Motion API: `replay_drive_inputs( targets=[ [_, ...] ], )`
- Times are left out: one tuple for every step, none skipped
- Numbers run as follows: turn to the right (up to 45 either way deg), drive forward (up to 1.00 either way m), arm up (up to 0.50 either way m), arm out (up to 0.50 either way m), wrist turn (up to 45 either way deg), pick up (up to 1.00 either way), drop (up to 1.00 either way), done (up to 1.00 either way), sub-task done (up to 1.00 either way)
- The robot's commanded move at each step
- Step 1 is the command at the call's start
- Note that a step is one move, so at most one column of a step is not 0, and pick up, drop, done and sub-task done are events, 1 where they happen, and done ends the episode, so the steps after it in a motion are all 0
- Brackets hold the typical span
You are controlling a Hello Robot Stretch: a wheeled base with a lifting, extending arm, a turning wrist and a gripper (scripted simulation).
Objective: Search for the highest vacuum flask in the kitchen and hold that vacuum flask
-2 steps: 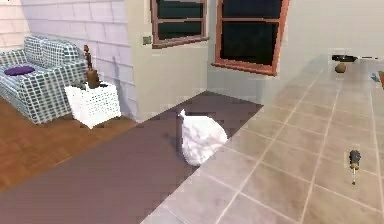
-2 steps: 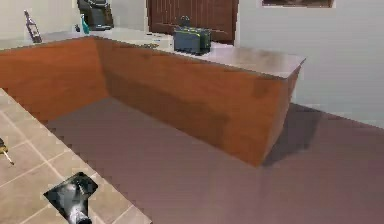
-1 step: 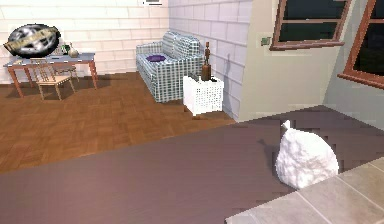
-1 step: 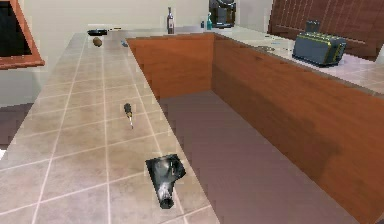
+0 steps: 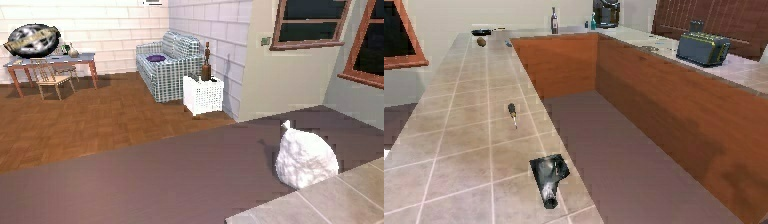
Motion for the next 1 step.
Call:
replay_drive_inputs(
  targets=[
    [0.0,0.0,0.38,0.0,0.0,0.0,0.0,0.0,0.0]
  ],
)
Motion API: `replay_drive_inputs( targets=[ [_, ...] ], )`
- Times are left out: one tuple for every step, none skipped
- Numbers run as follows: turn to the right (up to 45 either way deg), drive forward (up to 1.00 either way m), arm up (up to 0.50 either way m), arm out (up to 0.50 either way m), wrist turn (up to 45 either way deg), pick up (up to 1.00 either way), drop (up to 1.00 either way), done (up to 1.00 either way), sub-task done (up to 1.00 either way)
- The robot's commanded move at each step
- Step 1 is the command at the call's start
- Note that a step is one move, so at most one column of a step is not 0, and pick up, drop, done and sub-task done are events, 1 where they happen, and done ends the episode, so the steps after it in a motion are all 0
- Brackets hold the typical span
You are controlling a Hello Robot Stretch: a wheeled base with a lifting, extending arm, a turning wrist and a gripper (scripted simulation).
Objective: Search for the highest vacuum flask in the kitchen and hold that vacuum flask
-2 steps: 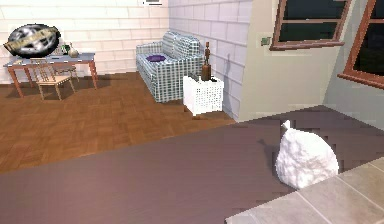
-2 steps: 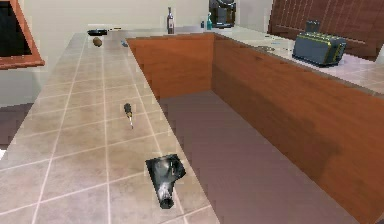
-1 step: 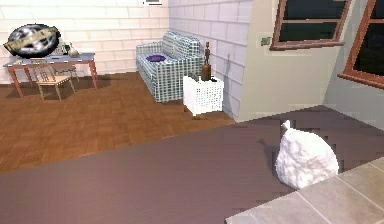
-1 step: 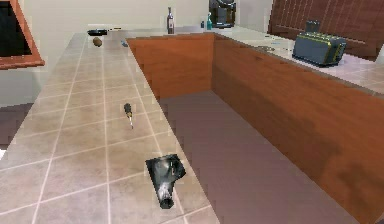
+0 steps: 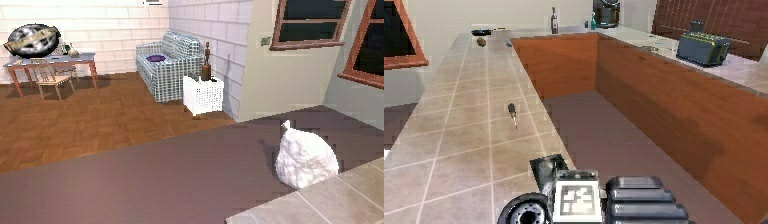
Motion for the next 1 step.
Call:
replay_drive_inputs(
  targets=[
    [0.0,0.0,0.0,0.04,0.0,0.0,0.0,0.0,0.0]
  ],
)
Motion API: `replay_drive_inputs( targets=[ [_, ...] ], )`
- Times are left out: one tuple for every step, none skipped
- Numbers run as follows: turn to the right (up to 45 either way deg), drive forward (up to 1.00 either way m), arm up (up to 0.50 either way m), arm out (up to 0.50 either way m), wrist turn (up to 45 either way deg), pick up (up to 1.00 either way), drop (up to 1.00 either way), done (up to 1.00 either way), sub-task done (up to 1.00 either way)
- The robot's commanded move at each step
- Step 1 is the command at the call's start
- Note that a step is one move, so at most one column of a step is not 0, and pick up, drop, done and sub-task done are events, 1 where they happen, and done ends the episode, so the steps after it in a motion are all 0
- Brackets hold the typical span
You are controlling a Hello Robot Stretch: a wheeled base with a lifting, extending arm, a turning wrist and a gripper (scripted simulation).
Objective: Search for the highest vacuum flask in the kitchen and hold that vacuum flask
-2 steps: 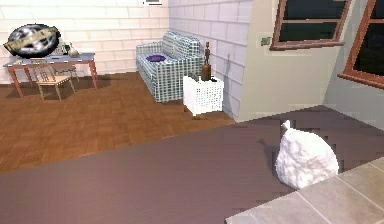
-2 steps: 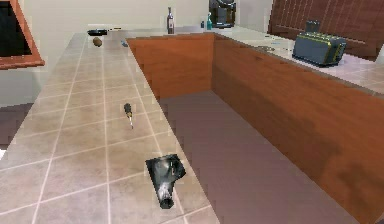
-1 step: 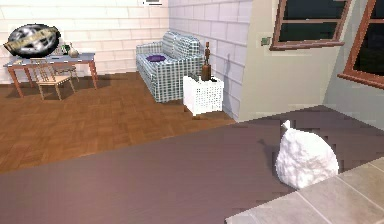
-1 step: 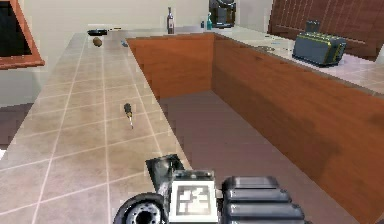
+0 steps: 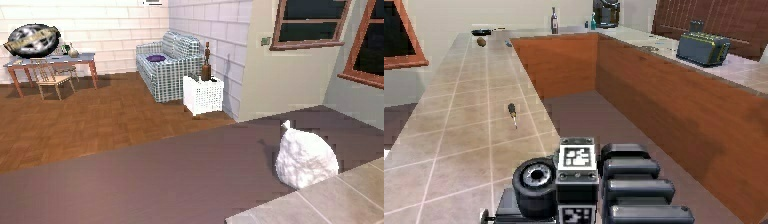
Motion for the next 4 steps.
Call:
replay_drive_inputs(
  targets=[
    [0.0,0.0,0.0,0.0,45.0,0.0,0.0,0.0,0.0],
    [0.0,0.0,0.0,0.0,45.0,0.0,0.0,0.0,0.0],
    [0.0,0.0,0.0,0.0,45.0,0.0,0.0,0.0,0.0],
    [0.0,0.0,0.0,0.0,30.0,0.0,0.0,0.0,0.0]
  ],
)
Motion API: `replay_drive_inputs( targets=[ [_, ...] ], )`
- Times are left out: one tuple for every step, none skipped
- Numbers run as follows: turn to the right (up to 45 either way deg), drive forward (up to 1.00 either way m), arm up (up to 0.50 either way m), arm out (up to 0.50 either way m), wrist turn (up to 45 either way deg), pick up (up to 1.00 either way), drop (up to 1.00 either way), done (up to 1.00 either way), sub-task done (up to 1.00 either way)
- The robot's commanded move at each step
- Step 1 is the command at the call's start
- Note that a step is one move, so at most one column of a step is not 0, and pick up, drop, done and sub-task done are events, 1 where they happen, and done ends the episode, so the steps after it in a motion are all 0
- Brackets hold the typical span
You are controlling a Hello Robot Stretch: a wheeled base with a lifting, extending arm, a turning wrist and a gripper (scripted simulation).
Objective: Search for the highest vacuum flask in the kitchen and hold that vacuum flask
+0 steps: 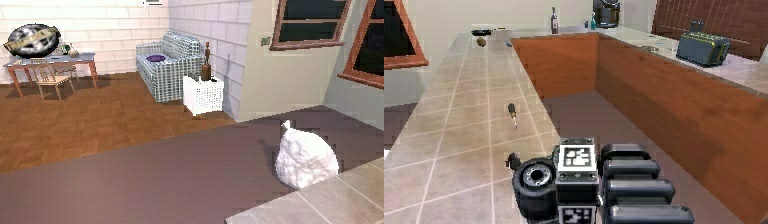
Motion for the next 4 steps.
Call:
replay_drive_inputs(
  targets=[
    [0.0,0.0,-0.14,0.0,0.0,0.0,0.0,0.0,0.0],
    [0.0,0.0,0.0,0.0,0.0,1.0,0.0,0.0,0.0],
    [0.0,0.0,0.1,0.0,0.0,0.0,0.0,0.0,0.0],
    [0.0,0.0,0.0,0.0,0.0,0.0,0.0,1.0,0.0]
  ],
)
